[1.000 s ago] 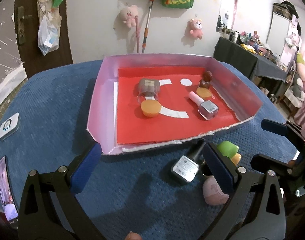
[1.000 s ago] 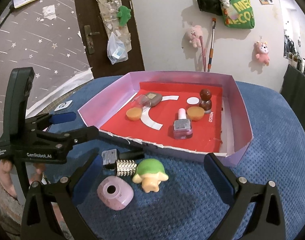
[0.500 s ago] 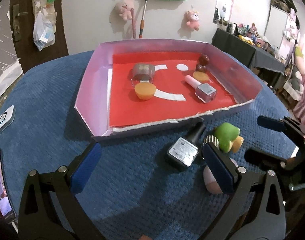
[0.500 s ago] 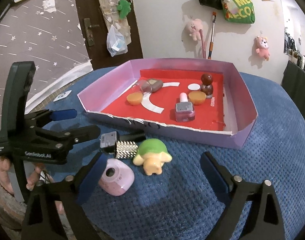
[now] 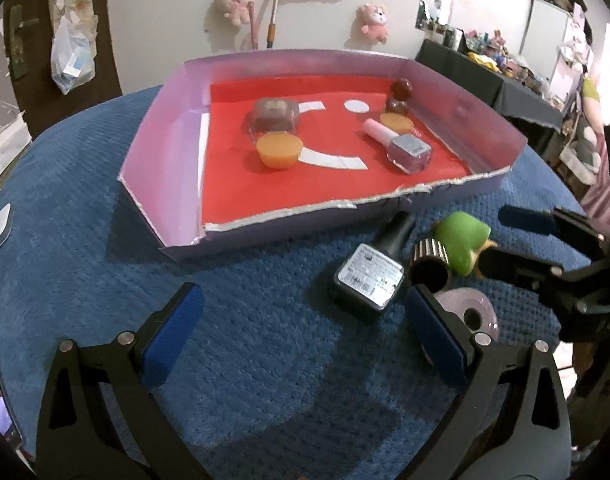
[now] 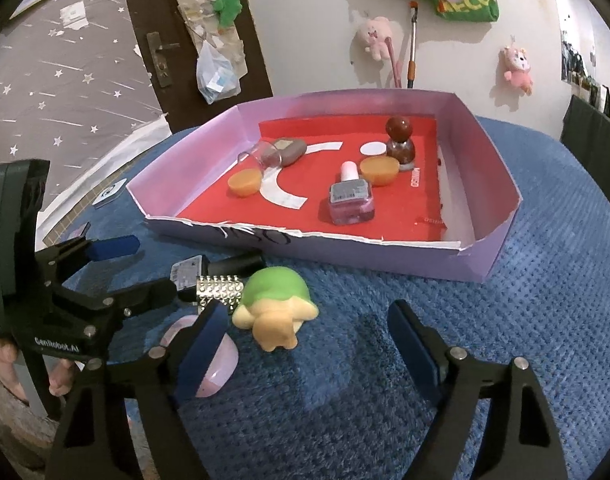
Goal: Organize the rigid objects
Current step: 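Grasp the green toy figure with the right tool while the left tool approaches the black-capped bottle, then grasp the black-capped nail polish bottle with the left tool while the right tool lifts the figure, then carry the bottle and figure into the box with both tools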
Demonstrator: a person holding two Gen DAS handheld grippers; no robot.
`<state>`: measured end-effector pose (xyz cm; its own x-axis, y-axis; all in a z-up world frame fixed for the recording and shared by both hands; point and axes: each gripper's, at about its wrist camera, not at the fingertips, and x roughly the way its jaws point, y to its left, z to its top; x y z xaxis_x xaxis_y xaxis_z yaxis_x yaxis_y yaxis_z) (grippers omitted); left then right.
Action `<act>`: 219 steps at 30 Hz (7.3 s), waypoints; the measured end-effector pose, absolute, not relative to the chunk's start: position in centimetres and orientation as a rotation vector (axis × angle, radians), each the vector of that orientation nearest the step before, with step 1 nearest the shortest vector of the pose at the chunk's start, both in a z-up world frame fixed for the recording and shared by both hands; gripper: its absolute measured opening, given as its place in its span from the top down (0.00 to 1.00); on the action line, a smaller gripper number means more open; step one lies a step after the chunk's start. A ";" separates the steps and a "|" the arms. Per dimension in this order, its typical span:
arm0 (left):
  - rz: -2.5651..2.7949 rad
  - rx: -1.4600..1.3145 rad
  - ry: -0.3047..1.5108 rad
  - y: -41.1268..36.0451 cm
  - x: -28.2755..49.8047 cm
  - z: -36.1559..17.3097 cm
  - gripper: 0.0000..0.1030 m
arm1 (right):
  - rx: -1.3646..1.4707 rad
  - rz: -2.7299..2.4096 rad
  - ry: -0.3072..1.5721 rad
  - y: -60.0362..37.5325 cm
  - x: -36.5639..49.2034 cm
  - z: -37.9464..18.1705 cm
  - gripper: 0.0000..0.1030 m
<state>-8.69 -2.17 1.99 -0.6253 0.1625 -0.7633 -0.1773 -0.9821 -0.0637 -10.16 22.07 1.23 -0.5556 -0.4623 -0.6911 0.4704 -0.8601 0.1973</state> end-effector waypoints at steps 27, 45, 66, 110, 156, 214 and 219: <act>2.534 -1.180 0.135 0.7 -10.3 1.4 0.48 | 1.079 -2.319 0.065 19.9 -11.3 -0.1 0.40; 2.543 -1.146 0.037 -0.4 -9.0 1.8 0.62 | 1.072 -2.315 0.038 20.4 -10.9 0.1 0.50; 2.577 -1.051 -0.022 -1.6 -6.8 4.5 0.62 | 1.016 -2.315 0.009 20.9 -9.6 2.0 0.50; 2.584 -0.991 -0.019 -1.9 -13.4 7.2 0.62 | 1.009 -2.218 -0.073 20.4 -16.4 5.3 0.50; 2.522 -1.222 -0.031 -2.4 -17.1 3.0 0.62 | 1.207 -2.190 -0.041 18.8 -21.0 1.1 0.50; 2.551 -1.266 -0.049 -2.2 -19.9 1.8 0.62 | 1.179 -2.333 0.006 19.4 -22.8 0.8 0.50; 2.551 -1.271 -0.049 -2.2 -20.2 1.6 0.62 | 1.181 -2.334 0.013 19.5 -22.7 0.9 0.50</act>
<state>-20.18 -2.23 1.59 -0.5688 0.2715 -0.7764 -0.2415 -0.9575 -0.1579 -22.69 19.50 0.86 -0.4844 -0.4437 -0.7540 0.4523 -0.8647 0.2183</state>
